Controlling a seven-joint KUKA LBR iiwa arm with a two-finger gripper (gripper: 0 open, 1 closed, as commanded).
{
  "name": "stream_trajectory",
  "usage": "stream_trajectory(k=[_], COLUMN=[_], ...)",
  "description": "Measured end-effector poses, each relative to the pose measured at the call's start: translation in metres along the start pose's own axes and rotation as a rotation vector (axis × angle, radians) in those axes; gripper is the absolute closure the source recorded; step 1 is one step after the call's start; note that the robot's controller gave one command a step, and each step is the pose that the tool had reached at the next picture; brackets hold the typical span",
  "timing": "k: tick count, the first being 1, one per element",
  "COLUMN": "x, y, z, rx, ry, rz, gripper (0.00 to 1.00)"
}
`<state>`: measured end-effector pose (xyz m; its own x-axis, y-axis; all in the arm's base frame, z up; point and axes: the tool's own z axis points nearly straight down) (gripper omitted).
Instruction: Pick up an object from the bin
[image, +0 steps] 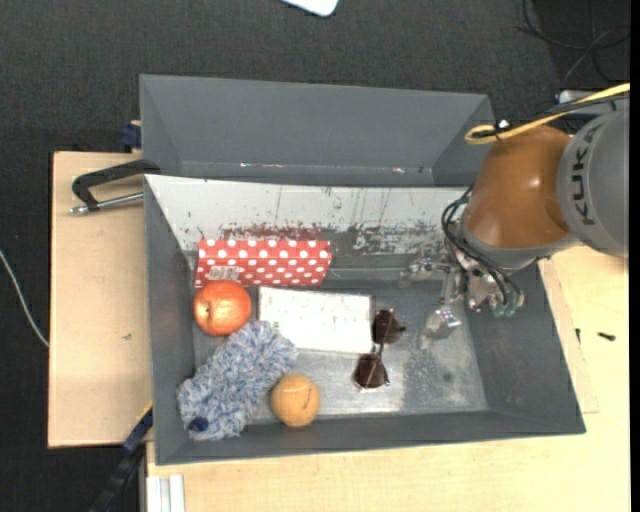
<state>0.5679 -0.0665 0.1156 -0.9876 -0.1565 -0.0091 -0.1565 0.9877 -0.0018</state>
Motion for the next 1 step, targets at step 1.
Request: stream_trajectory(k=[1], x=[-0.0212], y=[0.0503], z=[0.0401], rx=[0.0], ry=[0.007], rz=[-0.008], gripper=[1.0])
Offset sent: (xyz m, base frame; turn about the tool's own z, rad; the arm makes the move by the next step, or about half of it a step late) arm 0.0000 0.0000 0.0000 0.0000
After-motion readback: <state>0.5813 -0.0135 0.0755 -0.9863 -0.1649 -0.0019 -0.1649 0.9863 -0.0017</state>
